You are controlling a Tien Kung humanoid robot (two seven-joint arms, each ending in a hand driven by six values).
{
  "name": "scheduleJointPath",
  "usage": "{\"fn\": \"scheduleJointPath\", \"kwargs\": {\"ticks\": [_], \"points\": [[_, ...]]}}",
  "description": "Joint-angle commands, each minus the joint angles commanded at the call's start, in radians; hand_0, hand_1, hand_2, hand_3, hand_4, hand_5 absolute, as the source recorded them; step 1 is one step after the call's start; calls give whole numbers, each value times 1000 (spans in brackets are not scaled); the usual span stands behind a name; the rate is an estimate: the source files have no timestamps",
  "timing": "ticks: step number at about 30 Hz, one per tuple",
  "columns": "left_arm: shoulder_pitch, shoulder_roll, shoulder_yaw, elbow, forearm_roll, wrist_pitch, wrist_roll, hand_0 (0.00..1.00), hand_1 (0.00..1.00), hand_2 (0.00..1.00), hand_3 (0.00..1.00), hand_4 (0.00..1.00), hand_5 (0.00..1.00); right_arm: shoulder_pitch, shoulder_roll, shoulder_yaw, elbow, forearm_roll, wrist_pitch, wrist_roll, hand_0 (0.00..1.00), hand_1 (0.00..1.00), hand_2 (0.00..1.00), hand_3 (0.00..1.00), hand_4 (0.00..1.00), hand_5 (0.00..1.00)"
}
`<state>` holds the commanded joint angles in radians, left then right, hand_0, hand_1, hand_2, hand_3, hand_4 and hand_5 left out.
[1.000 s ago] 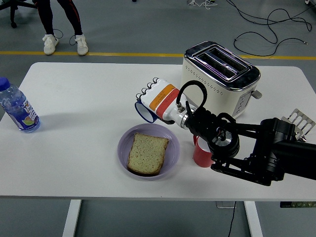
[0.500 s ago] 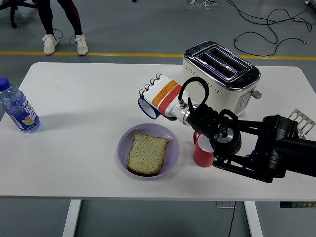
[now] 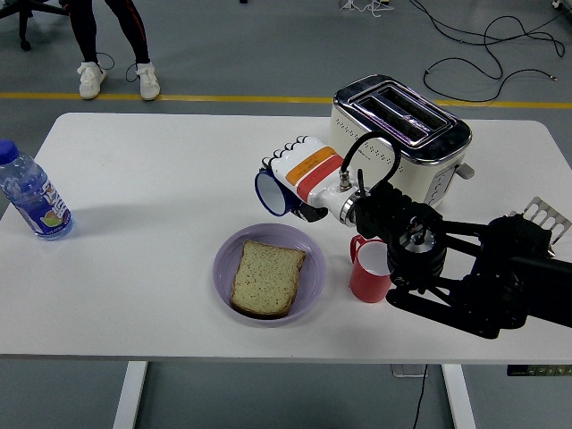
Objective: Pick up the cup,pour liquid into bread,place the cup on the desk
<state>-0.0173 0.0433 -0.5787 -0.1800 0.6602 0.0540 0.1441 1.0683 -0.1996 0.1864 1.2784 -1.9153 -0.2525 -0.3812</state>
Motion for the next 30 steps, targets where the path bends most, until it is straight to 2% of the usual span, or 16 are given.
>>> {"fn": "scheduleJointPath", "kwargs": {"ticks": [8, 15, 21, 25, 30], "points": [[2, -2, -10, 0, 7, 0, -1, 664, 706, 727, 635, 390, 931, -122, -67, 240, 113, 260, 0, -7, 387, 423, 541, 555, 558, 2], [2, -3, -22, 0, 19, 0, -2, 664, 706, 727, 633, 390, 931, -261, -129, 483, 228, 542, 1, -56, 387, 420, 539, 554, 558, 2], [-3, -3, -26, 0, 18, 1, -6, 664, 705, 727, 633, 390, 931, -382, -169, 676, 319, 785, -43, -74, 382, 405, 535, 552, 558, 2], [-5, -1, -34, 0, 29, 2, -7, 664, 705, 727, 633, 390, 931, -462, -192, 788, 356, 889, -68, -50, 382, 405, 535, 552, 558, 2], [-4, -1, -47, 0, 38, 2, -8, 664, 704, 727, 633, 390, 932, -585, -219, 927, 370, 950, -92, 38, 393, 402, 535, 552, 559, 2]]}}
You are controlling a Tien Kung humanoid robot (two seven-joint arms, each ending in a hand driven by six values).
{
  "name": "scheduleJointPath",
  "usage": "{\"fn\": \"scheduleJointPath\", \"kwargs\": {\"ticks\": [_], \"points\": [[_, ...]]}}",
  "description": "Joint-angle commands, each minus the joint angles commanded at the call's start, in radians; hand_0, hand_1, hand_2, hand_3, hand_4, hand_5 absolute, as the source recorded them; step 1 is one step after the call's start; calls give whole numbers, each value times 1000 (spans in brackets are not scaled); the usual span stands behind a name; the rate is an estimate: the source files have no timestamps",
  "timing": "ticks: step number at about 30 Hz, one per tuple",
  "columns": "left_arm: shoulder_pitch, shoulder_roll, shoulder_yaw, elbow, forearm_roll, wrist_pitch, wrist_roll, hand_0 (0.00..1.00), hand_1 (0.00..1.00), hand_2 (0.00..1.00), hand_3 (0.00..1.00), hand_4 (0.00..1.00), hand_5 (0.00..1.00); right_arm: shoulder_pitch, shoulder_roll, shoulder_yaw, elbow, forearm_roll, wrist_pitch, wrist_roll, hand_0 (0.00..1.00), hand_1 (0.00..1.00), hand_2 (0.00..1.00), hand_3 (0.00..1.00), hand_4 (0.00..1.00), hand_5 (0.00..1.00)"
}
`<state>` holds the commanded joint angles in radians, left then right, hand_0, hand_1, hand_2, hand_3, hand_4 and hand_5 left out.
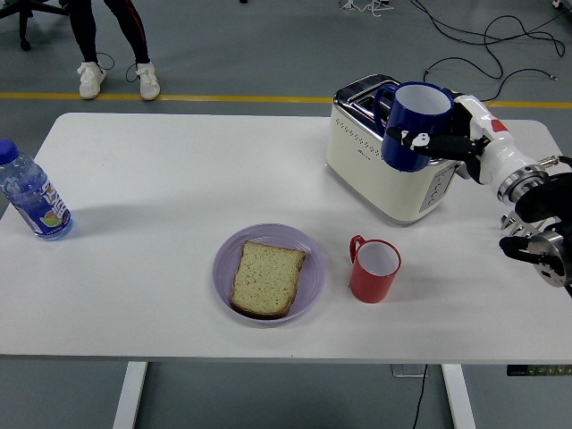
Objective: Pick up the cup,pour liquid into bread,place the cup on the desk
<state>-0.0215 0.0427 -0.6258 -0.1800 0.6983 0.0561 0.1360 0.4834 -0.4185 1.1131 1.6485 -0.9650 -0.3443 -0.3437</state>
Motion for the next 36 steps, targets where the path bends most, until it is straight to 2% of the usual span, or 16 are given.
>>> {"fn": "scheduleJointPath", "kwargs": {"ticks": [5, 7, 9, 16, 22, 29, 36], "points": [[-4, -1, -3, 0, 5, 0, 0, 664, 704, 727, 632, 390, 932, -103, -19, 94, -6, 39, 7, 60, 390, 402, 535, 552, 562, 2], [-5, -1, -1, 0, 4, -1, 0, 664, 704, 727, 632, 390, 932, -124, -22, 105, -9, 49, 11, 74, 390, 402, 535, 552, 562, 2], [-6, 0, 2, 0, 3, -1, -1, 663, 704, 727, 631, 390, 931, -168, -27, 117, -22, 76, 14, 118, 389, 412, 537, 553, 561, 2], [-3, -2, -4, 0, 14, -2, 2, 664, 704, 727, 632, 390, 931, -248, -14, 116, -74, 104, -9, 253, 389, 417, 537, 553, 557, 2], [3, -3, -6, 0, 21, -2, 4, 663, 704, 727, 631, 389, 932, -290, 5, 96, -135, 64, -31, 353, 393, 418, 535, 554, 557, 2], [4, -1, 0, 0, 25, -4, 4, 663, 704, 727, 630, 388, 932, -325, 22, 79, -205, -30, -37, 393, 394, 420, 535, 554, 552, 2], [1, -2, -5, 0, 30, -4, 6, 663, 704, 727, 629, 388, 932, -328, 41, 50, -274, -54, -49, 463, 396, 420, 535, 554, 551, 2]]}}
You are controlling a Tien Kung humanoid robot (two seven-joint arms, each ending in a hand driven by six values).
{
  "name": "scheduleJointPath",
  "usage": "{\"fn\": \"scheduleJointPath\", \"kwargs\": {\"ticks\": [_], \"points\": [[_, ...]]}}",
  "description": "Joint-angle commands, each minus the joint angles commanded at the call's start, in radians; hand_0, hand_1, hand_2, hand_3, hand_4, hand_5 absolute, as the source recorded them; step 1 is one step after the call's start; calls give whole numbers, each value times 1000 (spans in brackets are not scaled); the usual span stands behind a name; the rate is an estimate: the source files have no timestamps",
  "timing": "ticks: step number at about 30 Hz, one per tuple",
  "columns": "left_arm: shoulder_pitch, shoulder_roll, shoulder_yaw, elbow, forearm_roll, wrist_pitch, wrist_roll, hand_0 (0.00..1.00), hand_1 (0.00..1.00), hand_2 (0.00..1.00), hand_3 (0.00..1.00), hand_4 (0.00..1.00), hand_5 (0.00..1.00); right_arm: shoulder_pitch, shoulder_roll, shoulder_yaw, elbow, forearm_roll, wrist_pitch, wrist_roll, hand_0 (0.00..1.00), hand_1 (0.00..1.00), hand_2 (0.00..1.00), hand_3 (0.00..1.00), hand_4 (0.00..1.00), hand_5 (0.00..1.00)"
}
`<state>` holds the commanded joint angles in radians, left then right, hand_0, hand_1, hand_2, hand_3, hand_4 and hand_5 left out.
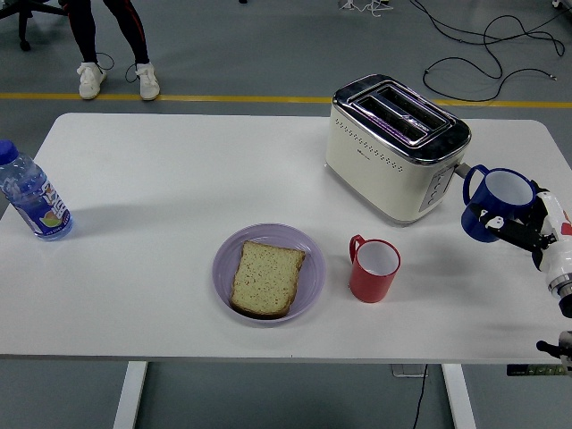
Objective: Pick up the cup,pour liquid into bread,place the cup on the desk
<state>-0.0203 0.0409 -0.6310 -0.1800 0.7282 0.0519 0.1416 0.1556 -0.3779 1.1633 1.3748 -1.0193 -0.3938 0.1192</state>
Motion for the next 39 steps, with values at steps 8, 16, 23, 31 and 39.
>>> {"fn": "scheduleJointPath", "kwargs": {"ticks": [8, 16, 23, 31, 39], "points": [[-7, -1, -5, 0, 4, 0, 1, 663, 704, 726, 630, 388, 932, 13, 30, -45, -86, 2, -25, 126, 410, 427, 536, 554, 548, 2], [-9, -1, -13, 0, 11, -1, 2, 663, 704, 726, 630, 388, 932, 13, 55, -73, -139, 31, -51, 204, 450, 440, 545, 557, 550, 2], [-12, 0, -13, 0, 11, -1, 3, 663, 704, 726, 630, 388, 934, -5, 77, -84, -169, 58, -71, 240, 472, 438, 546, 557, 554, 2], [-11, 0, -16, 0, 15, -1, 4, 662, 704, 727, 632, 390, 934, -25, 95, -126, -208, 89, -98, 305, 483, 439, 547, 556, 559, 2], [-13, -1, -13, 0, 11, -2, 4, 663, 704, 727, 633, 388, 933, -24, 109, -194, -271, 79, -127, 370, 500, 441, 546, 557, 559, 2]]}}
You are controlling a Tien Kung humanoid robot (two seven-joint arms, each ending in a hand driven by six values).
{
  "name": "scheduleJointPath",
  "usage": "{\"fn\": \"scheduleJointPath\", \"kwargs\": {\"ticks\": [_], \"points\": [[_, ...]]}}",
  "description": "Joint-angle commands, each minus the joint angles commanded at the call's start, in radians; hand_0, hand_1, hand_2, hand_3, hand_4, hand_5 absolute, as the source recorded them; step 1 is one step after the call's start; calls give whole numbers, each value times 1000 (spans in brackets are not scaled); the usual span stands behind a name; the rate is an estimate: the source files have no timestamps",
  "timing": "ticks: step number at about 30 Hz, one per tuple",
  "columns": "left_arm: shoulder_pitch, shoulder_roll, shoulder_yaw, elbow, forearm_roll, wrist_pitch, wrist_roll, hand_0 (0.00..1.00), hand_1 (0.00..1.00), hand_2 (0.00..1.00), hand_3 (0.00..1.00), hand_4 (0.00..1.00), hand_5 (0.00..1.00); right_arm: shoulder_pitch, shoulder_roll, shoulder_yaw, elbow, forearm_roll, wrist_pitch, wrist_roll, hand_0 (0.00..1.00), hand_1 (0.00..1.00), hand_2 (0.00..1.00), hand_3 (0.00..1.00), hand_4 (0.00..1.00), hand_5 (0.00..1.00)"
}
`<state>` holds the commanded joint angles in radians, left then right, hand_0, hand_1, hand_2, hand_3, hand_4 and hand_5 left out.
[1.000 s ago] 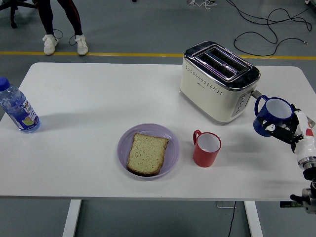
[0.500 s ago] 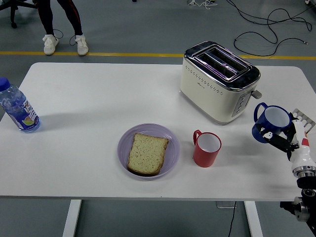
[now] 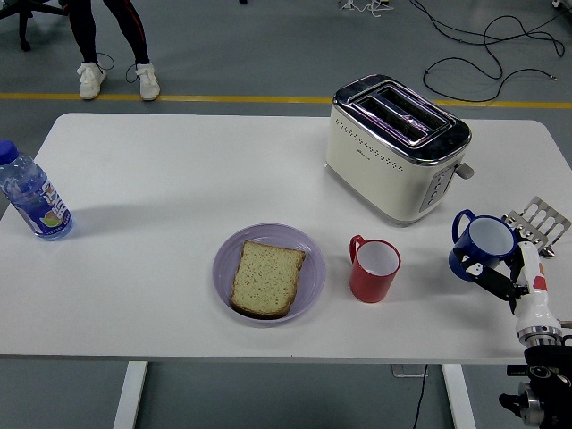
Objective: Pick up the cup,pour liquid into bread,place the cup on the desk
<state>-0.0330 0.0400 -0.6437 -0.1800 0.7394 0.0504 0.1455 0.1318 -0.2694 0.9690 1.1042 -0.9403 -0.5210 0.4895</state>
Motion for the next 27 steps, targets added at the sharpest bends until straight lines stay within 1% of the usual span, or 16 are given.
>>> {"fn": "scheduleJointPath", "kwargs": {"ticks": [12, 20, 27], "points": [[-9, -2, 7, 0, -11, 1, -1, 662, 705, 727, 635, 388, 930, 35, 8, -57, -75, -33, -8, 23, 512, 439, 545, 557, 558, 6], [-8, -3, 13, 0, -17, 2, -1, 662, 705, 727, 635, 388, 931, 45, 16, -72, -119, -39, -5, 26, 517, 438, 546, 558, 558, 17], [-4, -3, 13, 0, -14, 1, 0, 662, 705, 727, 635, 389, 931, 49, 21, -75, -140, -38, -2, 24, 531, 446, 546, 560, 562, 37]]}}
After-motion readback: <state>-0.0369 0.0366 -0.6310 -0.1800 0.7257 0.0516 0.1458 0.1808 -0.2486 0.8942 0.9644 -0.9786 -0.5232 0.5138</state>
